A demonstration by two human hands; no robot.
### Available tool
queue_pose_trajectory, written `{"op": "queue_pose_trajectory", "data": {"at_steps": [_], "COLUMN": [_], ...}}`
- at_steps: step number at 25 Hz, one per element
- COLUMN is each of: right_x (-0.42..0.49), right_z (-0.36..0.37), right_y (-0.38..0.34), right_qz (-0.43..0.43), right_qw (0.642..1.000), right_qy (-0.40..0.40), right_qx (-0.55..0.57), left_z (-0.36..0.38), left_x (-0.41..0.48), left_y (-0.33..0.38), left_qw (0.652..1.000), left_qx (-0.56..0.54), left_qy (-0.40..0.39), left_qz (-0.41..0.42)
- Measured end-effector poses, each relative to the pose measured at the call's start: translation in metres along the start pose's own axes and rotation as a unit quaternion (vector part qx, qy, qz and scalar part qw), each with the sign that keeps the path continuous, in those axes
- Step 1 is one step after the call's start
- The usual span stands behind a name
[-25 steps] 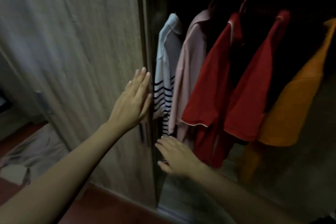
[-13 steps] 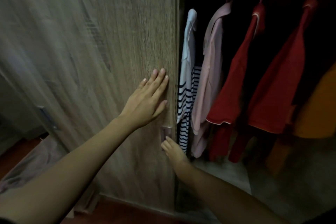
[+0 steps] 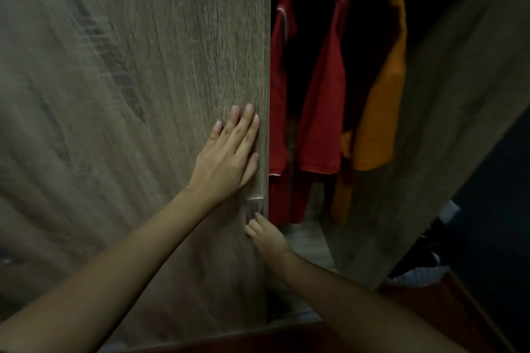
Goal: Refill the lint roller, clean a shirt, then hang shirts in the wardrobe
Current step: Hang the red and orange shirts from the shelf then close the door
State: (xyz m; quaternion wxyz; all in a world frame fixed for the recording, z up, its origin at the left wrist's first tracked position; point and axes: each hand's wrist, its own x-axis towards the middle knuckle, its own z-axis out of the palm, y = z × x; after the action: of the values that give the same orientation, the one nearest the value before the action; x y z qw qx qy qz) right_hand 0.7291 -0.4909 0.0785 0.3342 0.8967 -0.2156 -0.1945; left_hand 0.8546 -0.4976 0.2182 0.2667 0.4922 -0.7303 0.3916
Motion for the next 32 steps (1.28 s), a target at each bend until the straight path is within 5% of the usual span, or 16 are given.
{"op": "queue_pose_trajectory", "data": {"at_steps": [10,21,32], "right_x": [-0.133,-0.231,-0.266], "right_z": [0.098,0.205,0.237], "right_y": [0.078,0.144,0.169], "right_qz": [0.080,0.072,0.103], "right_qw": [0.990,0.988,0.985], "right_qy": [-0.115,-0.132,-0.139], "right_qx": [0.007,-0.025,0.010], "left_z": [0.052,0.097,0.098], "left_x": [0.100,0.175,0.203], "left_y": [0.129,0.264,0.314], "left_qw": [0.990,0.991,0.993], "left_qx": [0.011,0.028,0.021], "left_qy": [-0.011,0.011,-0.029], "left_qz": [0.139,0.134,0.111]}}
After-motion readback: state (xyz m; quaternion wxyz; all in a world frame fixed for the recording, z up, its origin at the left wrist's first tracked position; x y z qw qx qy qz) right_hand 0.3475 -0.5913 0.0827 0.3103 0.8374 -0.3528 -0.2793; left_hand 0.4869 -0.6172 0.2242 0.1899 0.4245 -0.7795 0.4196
